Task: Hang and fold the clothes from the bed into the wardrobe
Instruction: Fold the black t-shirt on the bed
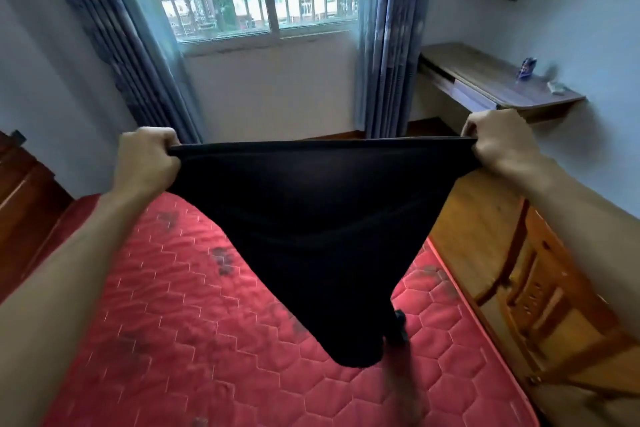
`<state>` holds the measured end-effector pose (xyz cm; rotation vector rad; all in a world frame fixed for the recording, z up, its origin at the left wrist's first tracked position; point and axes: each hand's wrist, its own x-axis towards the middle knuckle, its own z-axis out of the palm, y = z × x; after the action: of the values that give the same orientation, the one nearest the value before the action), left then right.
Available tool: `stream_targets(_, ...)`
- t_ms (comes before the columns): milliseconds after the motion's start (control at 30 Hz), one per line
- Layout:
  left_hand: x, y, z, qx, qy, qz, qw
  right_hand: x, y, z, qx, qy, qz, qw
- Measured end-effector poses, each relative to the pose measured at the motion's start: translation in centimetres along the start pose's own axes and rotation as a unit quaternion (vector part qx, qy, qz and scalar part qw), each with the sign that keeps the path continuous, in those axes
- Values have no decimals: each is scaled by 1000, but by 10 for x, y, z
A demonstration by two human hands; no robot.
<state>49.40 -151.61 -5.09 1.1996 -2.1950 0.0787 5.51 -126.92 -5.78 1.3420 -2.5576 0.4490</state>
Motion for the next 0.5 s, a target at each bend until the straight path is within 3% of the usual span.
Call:
stream_targets(133,-14,-33,-32,0,-20,-76,997,-10,15,-2,-9,3,58,998)
stream_targets(233,-20,-47,-36,-19,-35,-181,983,-13,12,1,15,26,93,995)
stream_targets(500,-10,-96,-5,-146,-135,-408,891,29,-13,29,87,-7,121,989)
